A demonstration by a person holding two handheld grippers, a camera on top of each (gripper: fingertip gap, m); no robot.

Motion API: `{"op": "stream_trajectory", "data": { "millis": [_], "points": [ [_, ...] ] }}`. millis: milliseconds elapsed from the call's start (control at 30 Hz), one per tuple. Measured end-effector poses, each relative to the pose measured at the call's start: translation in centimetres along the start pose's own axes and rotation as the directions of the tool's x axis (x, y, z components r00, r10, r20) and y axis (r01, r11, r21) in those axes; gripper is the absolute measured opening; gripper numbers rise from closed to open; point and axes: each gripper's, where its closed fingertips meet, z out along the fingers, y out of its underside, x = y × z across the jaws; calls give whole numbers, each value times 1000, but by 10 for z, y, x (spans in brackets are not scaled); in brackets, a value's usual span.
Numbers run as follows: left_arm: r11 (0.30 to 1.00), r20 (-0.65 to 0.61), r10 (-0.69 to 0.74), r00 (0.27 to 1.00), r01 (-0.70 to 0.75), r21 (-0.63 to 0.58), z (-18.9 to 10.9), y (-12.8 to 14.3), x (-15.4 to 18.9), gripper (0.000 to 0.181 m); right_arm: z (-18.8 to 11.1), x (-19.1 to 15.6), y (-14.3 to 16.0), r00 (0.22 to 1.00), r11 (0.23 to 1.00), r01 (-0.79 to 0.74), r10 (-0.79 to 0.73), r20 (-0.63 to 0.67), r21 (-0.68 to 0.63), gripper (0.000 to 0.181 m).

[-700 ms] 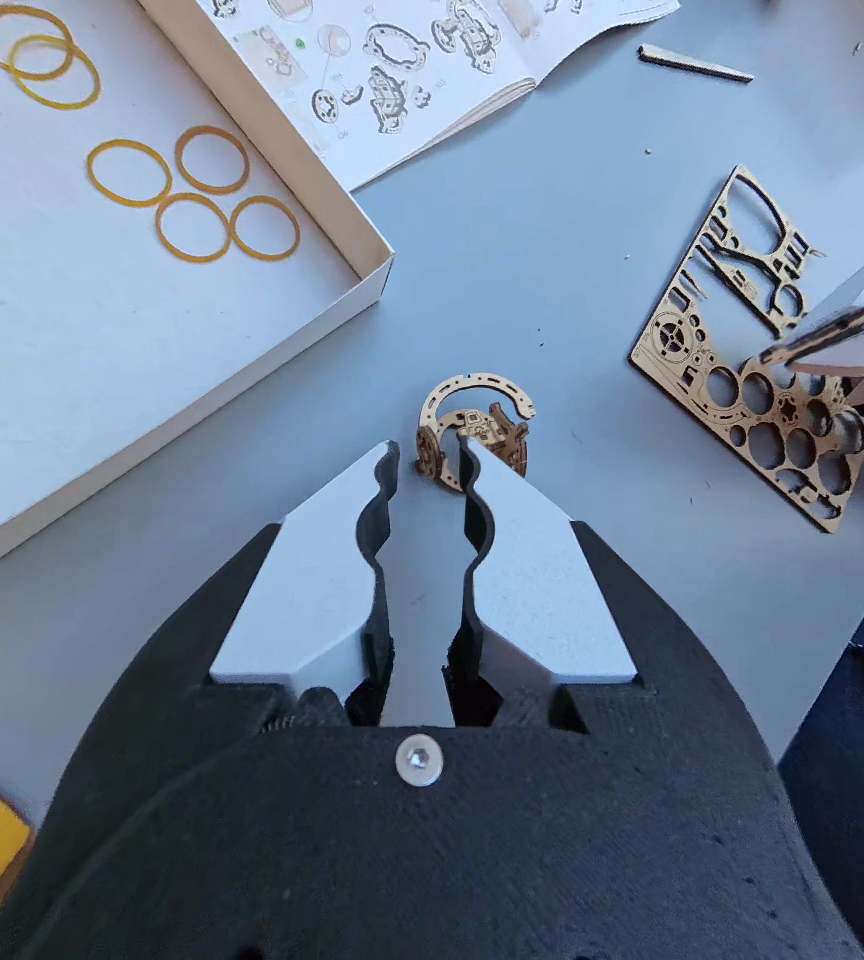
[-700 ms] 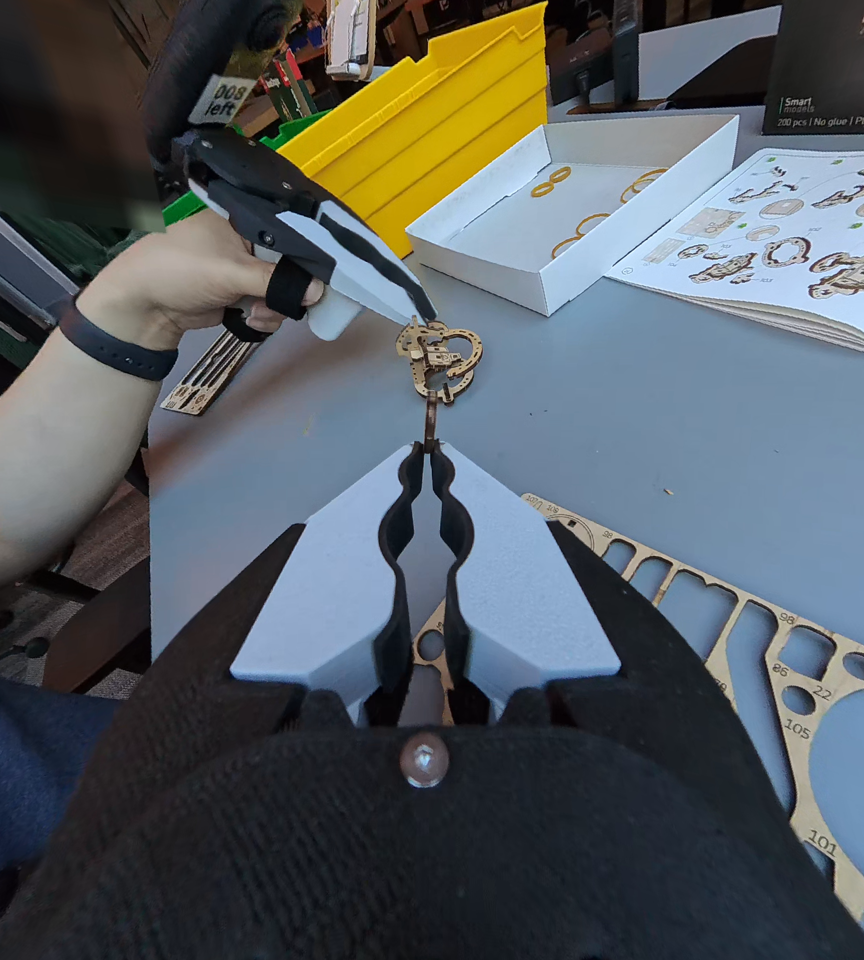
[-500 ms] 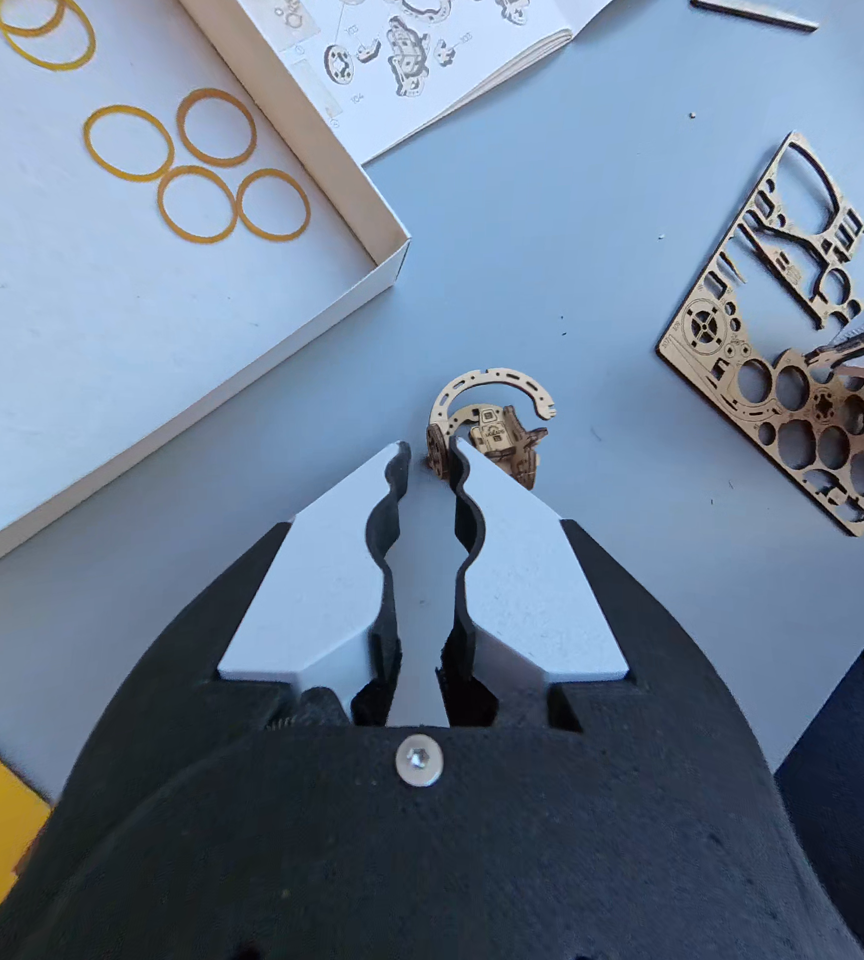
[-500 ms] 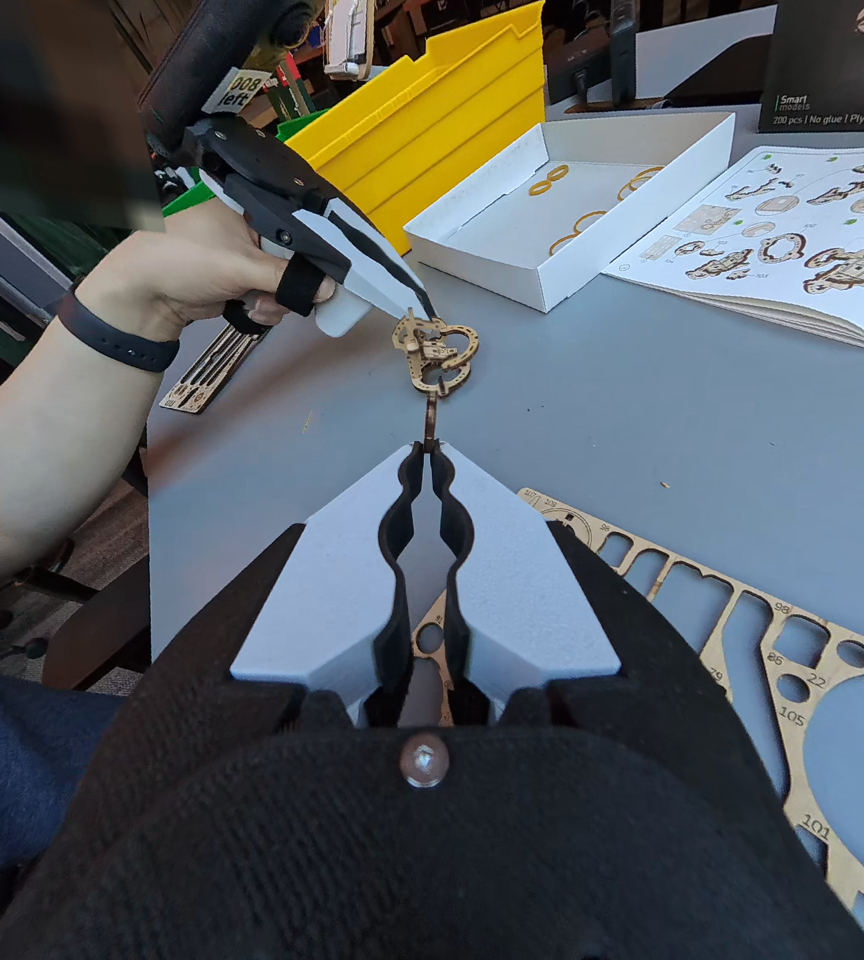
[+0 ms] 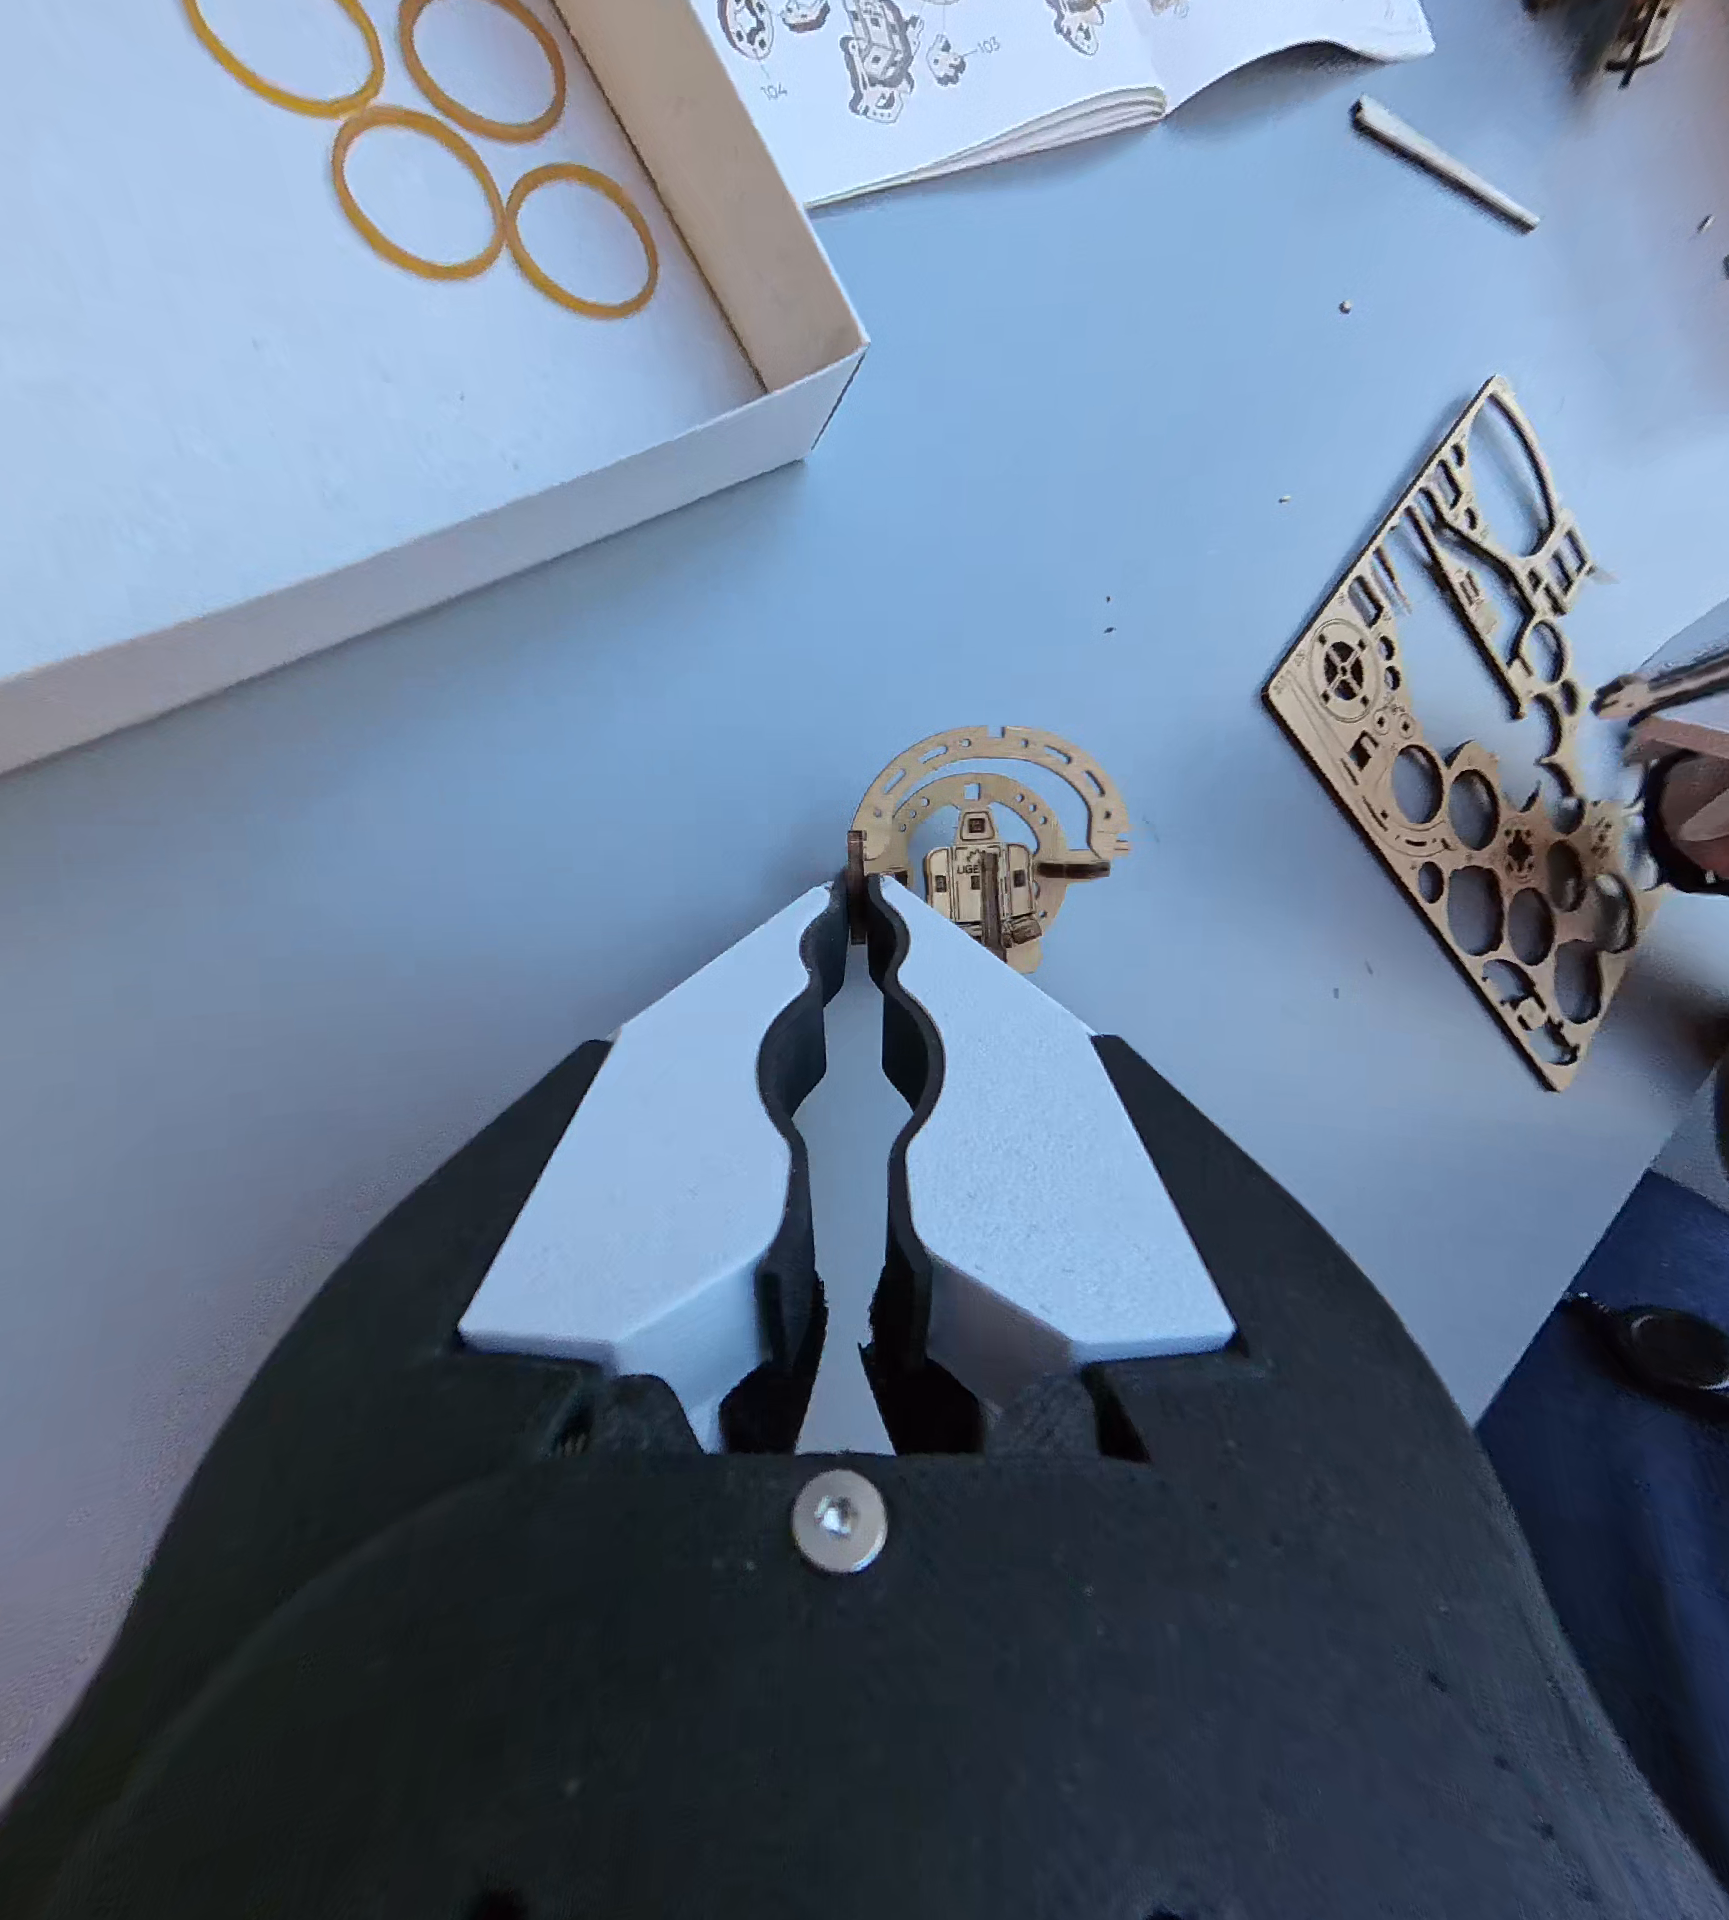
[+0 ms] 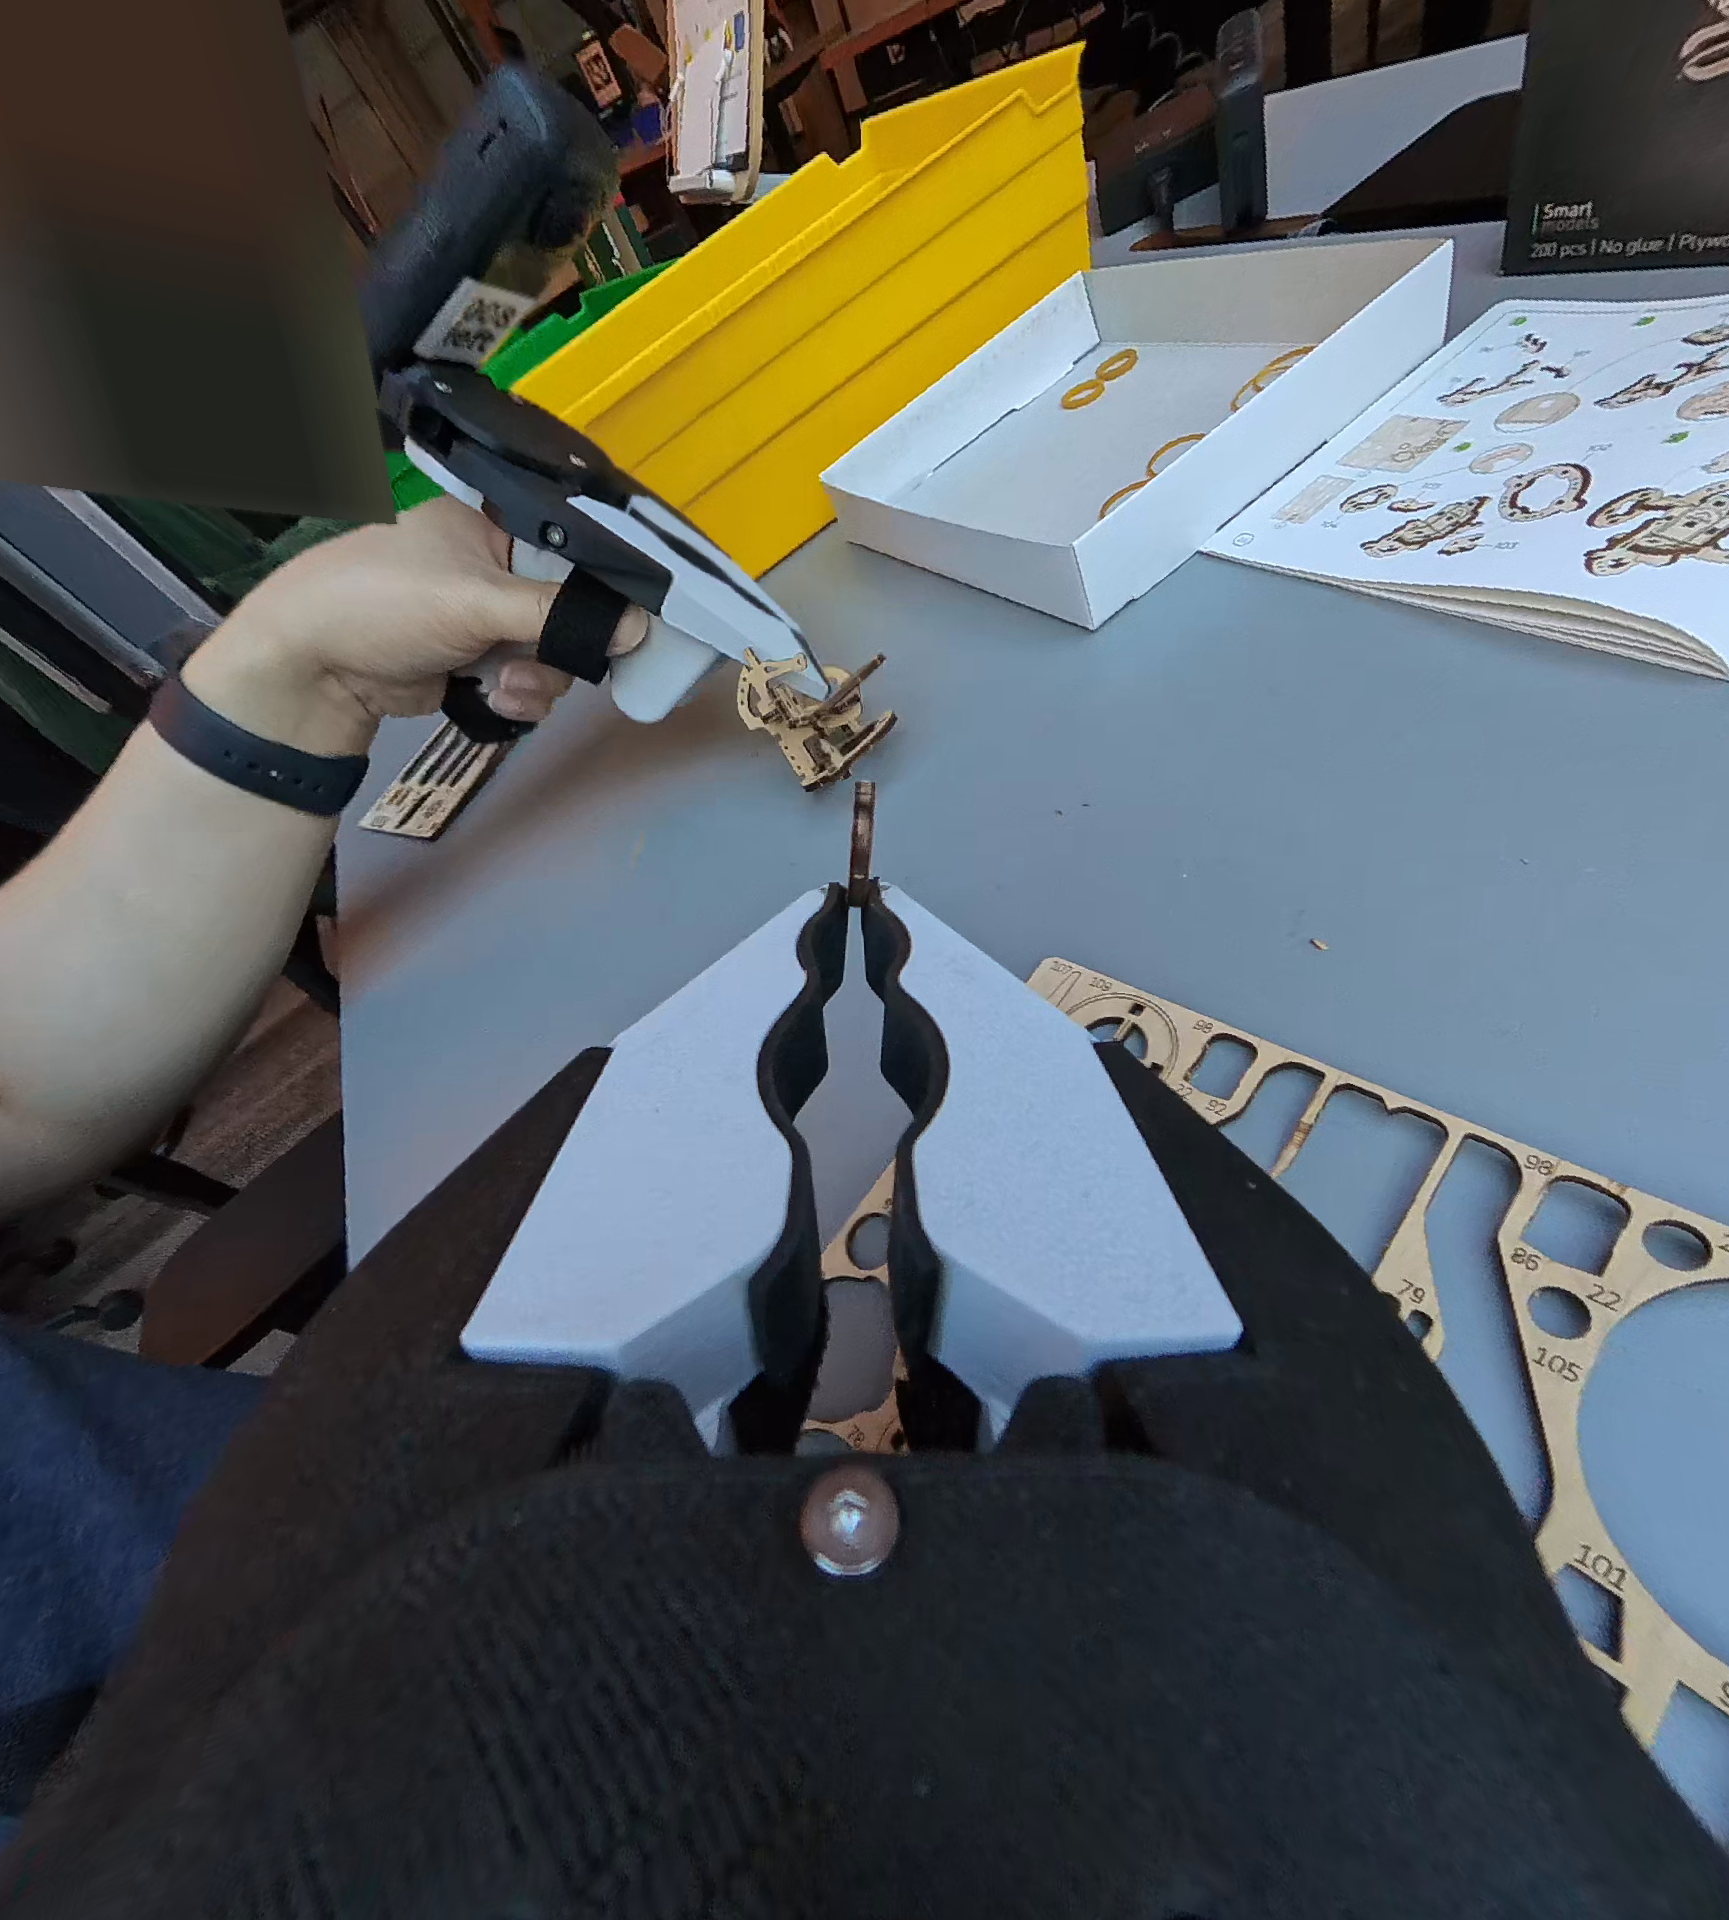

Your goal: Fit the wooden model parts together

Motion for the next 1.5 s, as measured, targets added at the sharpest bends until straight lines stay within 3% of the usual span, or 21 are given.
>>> {"op": "stream_trajectory", "data": {
  "millis": [33, 167, 267, 567, 667, 733, 800, 867, 967, 1167, 1267, 1500],
  "points": [
    [1000, -18, -26, 1000, 26, 13, -1, 2, 1, 1, -1, -1, -1, 1000, 1000, -21, 21, 18, 8, 1],
    [993, -39, -87, 995, 90, 81, -4, 4, 0, 1, -6, -6, -7, 978, 985, -165, 158, 136, 43, 1],
    [989, -41, -132, 990, 135, 61, -7, 10, 1, 1, -8, -7, -9, 947, 964, -261, 246, 205, 50, 1],
    [985, -29, -123, 992, 126, 120, -23, 6, 4, 15, -15, -7, -7, 932, 954, -297, 279, 230, 47, 1],
    [973, 24, -88, 996, 81, 214, -41, -4, 1, 16, -19, -12, -11, 917, 944, -324, 298, 266, 59, 1],
    [947, 32, -13, 999, 3, 321, -59, -13, 20, 16, -25, -22, -19, 875, 919, -387, 339, 347, 78, 1],
    [897, -105, 61, 993, -9, 442, -72, -24, 71, 20, -32, -36, -30, 816, 886, -452, 365, 449, 100, 1],
    [837, -313, 169, 934, 32, 547, -82, -30, 135, 22, -35, -51, -37, 757, 861, -498, 375, 535, 102, 1],
    [801, -391, 238, 889, 48, 597, -73, -28, 181, 24, -32, -70, -38, 712, 862, -501, 365, 600, 70, 1],
    [835, -538, 213, 816, 134, 534, -58, -19, 205, 24, -34, -87, -38, 733, 891, -444, 299, 611, 97, 1],
    [855, -616, 214, 758, 160, 494, -57, -13, 215, 8, -36, -88, -34, 764, 906, -407, 266, 589, 119, 1],
    [856, -639, 200, 743, 185, 484, -46, -11, 215, 0, -33, -87, -25, 802, 925, -359, 240, 548, 121, 1]
  ]
}}
